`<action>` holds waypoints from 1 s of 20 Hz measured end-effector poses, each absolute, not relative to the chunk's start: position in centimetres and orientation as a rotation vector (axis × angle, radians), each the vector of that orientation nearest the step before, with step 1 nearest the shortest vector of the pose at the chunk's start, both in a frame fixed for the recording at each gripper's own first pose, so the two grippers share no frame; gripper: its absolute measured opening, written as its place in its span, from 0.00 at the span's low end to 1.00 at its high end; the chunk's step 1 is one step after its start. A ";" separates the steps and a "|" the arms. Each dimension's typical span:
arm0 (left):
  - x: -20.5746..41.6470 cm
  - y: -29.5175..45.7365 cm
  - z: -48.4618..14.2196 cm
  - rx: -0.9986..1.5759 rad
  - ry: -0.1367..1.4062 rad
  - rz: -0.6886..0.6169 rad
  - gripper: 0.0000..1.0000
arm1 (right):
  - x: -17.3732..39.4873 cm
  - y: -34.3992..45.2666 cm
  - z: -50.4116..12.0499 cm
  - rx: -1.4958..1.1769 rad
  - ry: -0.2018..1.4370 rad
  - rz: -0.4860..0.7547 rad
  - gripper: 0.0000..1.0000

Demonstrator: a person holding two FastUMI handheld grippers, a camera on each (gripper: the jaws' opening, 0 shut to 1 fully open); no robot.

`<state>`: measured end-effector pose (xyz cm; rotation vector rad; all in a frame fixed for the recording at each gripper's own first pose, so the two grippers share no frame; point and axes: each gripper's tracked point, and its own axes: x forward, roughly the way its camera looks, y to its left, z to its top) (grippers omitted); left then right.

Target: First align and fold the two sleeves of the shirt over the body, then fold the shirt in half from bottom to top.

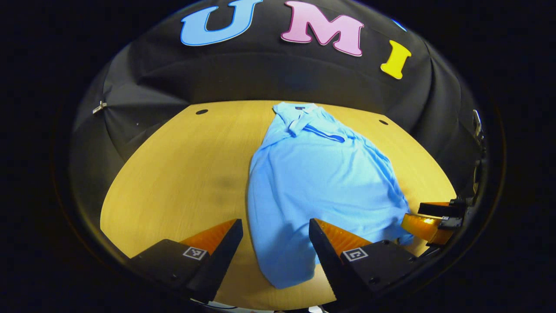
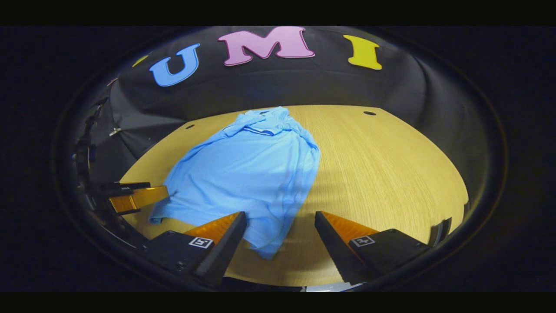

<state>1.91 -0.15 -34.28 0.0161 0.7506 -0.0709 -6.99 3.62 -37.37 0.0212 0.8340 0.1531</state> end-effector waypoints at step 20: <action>0.9 -2.6 -36.7 0.048 0.823 -0.106 0.08 | -6.8 5.2 -39.2 -0.035 0.915 0.224 0.06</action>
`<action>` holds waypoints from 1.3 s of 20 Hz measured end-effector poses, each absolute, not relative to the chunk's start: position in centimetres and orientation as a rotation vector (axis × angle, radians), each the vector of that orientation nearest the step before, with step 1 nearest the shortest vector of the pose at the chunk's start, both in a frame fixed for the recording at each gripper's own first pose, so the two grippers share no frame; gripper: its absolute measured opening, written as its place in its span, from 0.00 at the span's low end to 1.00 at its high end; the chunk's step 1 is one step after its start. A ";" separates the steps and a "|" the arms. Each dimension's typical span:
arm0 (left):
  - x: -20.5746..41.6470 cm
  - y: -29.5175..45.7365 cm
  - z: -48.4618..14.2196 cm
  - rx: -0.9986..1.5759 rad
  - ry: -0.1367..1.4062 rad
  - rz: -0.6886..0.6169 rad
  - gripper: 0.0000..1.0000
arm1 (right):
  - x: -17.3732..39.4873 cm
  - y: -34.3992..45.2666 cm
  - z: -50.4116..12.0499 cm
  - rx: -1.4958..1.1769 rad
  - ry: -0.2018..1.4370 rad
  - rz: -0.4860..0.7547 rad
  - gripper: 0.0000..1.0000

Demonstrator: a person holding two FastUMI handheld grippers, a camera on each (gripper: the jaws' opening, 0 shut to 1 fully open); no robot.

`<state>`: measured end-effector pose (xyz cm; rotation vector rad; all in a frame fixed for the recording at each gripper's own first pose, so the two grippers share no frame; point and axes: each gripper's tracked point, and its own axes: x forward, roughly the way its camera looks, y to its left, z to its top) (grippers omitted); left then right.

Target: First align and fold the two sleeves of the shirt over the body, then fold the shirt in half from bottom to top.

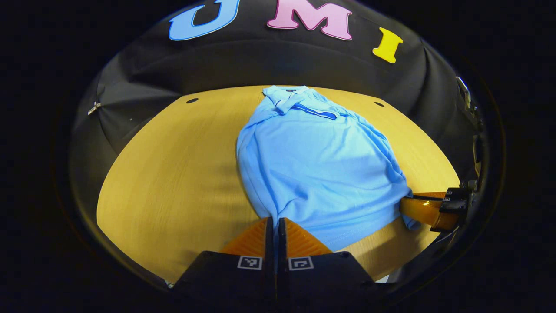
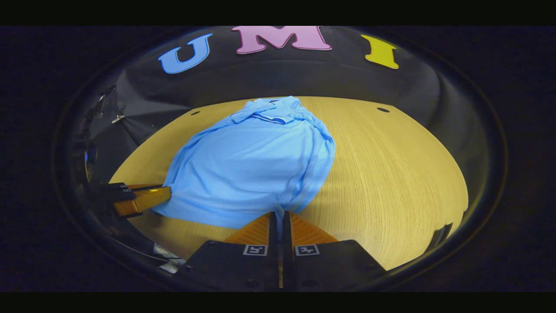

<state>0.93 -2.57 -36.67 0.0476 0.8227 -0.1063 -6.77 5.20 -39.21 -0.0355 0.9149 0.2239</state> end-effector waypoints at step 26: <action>26.9 -5.7 -17.9 -0.027 0.587 -0.082 0.06 | 22.4 6.9 -25.1 0.067 0.634 0.366 0.05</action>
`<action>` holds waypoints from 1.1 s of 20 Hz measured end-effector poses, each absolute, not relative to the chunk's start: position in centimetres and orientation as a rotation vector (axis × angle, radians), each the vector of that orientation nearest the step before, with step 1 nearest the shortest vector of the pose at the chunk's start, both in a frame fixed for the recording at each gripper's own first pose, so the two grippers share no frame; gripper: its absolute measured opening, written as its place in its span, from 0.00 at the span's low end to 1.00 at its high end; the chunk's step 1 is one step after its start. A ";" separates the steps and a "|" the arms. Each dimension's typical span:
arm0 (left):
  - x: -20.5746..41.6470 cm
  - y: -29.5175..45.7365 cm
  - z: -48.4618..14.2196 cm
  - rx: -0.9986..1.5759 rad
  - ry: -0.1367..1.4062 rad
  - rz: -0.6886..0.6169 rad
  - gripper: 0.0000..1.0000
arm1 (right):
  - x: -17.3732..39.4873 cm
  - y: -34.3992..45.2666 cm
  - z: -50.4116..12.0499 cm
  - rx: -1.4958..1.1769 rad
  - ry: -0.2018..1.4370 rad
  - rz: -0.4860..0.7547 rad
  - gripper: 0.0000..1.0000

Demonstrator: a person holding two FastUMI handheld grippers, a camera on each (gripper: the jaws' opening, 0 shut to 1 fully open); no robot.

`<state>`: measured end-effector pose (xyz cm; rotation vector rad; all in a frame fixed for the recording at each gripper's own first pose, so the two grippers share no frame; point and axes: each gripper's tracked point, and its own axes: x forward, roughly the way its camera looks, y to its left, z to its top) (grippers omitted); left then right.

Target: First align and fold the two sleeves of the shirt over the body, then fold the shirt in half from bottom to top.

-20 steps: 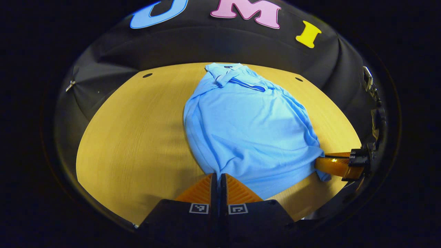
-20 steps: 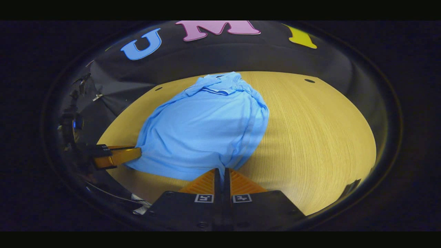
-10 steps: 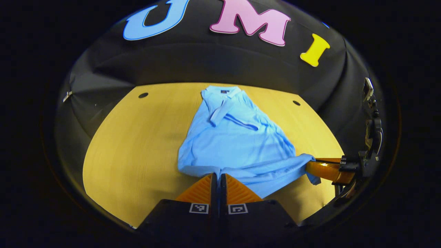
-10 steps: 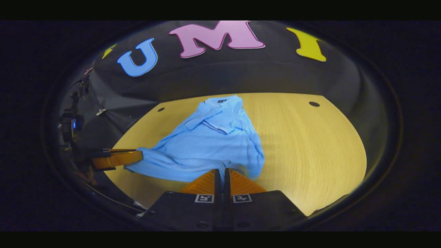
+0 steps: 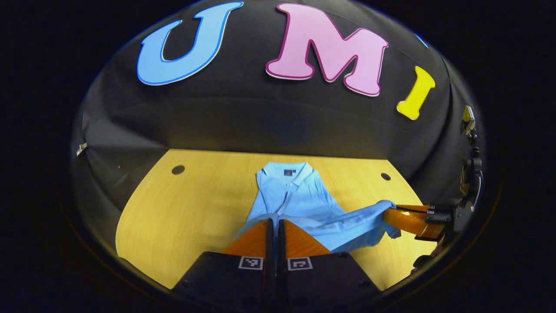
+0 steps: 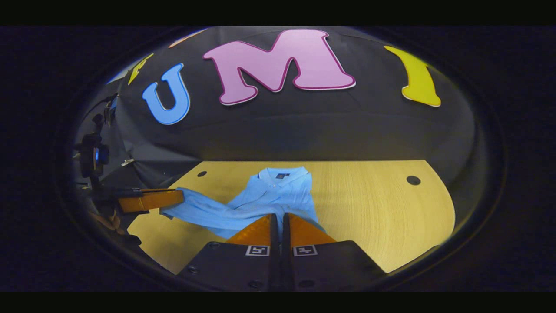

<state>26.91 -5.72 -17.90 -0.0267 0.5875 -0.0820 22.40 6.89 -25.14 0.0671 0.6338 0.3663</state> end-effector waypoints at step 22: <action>53.4 -4.0 -28.2 0.001 0.418 -0.122 0.06 | 46.7 6.6 -36.7 0.042 0.515 0.193 0.05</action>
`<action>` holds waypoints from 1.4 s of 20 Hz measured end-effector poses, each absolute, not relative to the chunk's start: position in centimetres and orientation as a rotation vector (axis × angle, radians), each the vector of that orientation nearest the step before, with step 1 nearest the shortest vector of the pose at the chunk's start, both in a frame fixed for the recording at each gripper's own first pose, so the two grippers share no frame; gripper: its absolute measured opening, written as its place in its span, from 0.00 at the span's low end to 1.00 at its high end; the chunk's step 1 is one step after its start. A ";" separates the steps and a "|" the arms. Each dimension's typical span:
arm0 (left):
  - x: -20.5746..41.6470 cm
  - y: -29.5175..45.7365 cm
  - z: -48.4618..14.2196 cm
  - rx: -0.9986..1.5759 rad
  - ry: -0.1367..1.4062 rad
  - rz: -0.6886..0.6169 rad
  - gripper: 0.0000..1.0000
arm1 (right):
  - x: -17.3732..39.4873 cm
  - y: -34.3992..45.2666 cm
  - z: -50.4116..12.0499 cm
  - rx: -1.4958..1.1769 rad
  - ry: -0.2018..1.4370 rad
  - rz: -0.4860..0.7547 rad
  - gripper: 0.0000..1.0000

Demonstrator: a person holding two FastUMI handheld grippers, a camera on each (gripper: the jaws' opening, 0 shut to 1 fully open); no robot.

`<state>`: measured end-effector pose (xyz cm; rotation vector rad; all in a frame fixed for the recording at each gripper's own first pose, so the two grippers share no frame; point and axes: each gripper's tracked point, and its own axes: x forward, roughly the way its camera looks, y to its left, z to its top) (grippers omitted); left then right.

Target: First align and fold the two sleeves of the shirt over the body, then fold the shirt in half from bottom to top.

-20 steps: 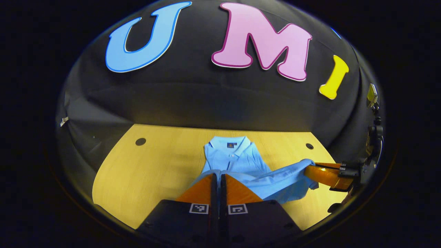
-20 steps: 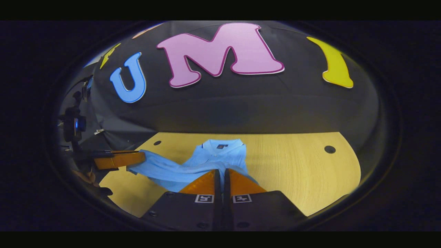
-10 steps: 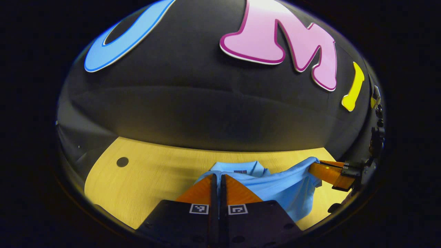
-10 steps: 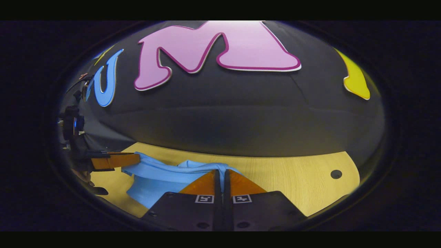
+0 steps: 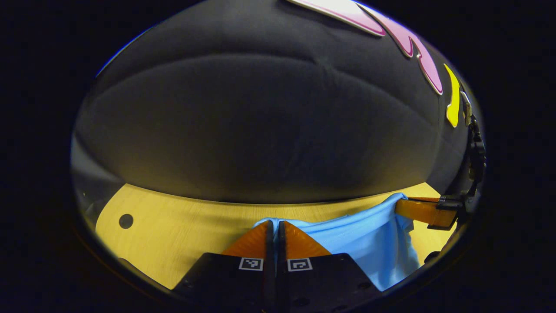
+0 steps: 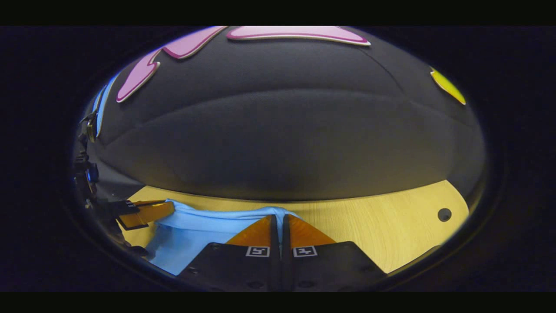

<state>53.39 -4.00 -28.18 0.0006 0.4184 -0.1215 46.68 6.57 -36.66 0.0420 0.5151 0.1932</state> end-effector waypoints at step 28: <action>9.0 -5.0 -1.3 0.054 0.073 -0.151 0.97 | 11.7 6.3 -7.8 -0.075 0.111 0.064 0.97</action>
